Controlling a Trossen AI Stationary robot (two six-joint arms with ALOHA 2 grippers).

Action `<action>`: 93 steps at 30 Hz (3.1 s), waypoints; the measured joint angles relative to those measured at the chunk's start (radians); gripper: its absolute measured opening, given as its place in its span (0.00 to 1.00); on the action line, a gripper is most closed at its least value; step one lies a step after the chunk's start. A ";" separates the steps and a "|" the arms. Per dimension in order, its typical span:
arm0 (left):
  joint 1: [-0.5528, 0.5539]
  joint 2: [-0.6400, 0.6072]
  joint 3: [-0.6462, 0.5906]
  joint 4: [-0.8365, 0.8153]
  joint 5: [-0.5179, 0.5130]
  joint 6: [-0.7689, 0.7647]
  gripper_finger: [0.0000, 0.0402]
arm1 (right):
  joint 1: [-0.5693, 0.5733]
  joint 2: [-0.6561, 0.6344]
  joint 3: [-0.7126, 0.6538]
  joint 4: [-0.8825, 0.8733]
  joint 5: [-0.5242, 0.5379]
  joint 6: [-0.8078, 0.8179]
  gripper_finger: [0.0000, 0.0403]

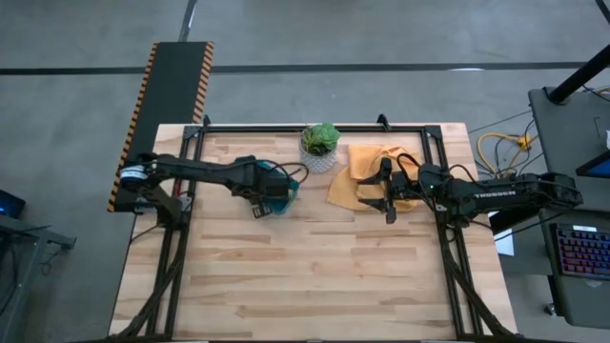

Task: Pick and placing Produce into tupperware
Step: Put the yellow banana into the blue bin, then return to Home Position

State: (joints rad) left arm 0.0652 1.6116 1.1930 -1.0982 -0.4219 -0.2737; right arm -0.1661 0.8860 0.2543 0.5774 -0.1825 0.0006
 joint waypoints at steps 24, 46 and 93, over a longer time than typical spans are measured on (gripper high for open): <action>0.003 0.002 -0.091 0.141 0.087 0.070 0.31 | 0.000 0.000 0.000 -0.001 0.000 -0.004 0.61; -0.010 -0.041 -0.049 0.160 0.114 0.121 0.58 | 0.000 0.000 0.000 -0.001 0.000 -0.004 0.61; -0.225 -1.163 -0.861 1.307 0.013 0.517 0.59 | 0.000 0.000 0.000 -0.053 0.000 0.052 0.61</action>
State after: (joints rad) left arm -0.1600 0.4487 0.3320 0.2085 -0.4092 0.2437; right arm -0.1661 0.8860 0.2543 0.5243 -0.1822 0.0528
